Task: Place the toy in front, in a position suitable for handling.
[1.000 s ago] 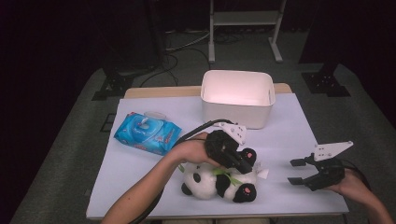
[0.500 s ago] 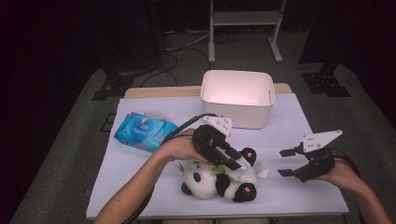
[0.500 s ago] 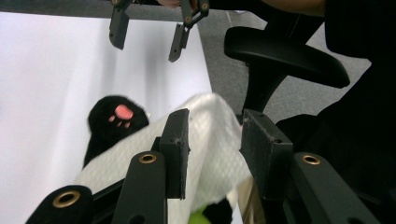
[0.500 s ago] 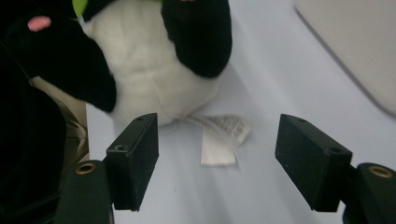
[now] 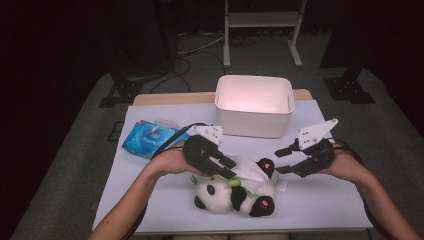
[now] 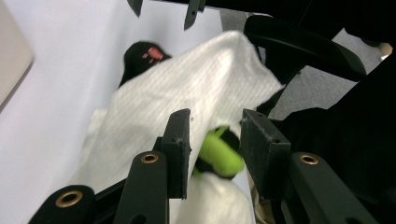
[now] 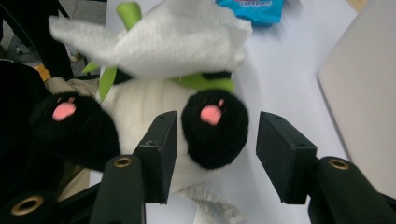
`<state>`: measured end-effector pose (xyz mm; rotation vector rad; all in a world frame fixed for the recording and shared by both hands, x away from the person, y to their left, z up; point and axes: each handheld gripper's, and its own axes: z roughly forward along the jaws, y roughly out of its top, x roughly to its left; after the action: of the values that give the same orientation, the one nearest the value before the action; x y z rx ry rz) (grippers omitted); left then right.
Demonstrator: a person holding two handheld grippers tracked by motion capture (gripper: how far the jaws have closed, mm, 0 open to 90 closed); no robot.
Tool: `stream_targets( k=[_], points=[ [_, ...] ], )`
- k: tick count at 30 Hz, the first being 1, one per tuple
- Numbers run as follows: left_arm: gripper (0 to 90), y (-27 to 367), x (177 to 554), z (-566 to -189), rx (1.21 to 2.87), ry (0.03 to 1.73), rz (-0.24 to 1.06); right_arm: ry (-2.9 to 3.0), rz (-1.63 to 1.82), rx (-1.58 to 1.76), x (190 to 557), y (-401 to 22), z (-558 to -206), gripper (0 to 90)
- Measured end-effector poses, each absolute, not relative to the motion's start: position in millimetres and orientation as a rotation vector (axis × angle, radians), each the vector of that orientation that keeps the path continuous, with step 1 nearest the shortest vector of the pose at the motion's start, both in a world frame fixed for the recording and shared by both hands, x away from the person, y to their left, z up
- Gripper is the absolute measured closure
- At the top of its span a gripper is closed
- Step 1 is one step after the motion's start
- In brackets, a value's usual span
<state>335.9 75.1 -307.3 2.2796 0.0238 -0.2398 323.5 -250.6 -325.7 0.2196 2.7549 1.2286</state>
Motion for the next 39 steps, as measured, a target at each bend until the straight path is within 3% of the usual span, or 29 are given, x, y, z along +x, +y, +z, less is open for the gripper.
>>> stream_targets(
  k=[11, 32, 39],
  points=[
    [64.3, 105, 337, -326, 2.341, 0.106, -0.206, 2.831, 1.185, 0.095, 344, -208, -311, 50.9],
    [65.0, 119, 337, -341, 2.352, 0.143, -0.201, 2.974, 1.066, -0.091, 348, -133, -334, 45.3],
    [63.4, 125, 337, -343, 2.350, 0.156, -0.196, 3.005, 1.067, -0.098, 345, -128, -339, 60.3]
  ],
)
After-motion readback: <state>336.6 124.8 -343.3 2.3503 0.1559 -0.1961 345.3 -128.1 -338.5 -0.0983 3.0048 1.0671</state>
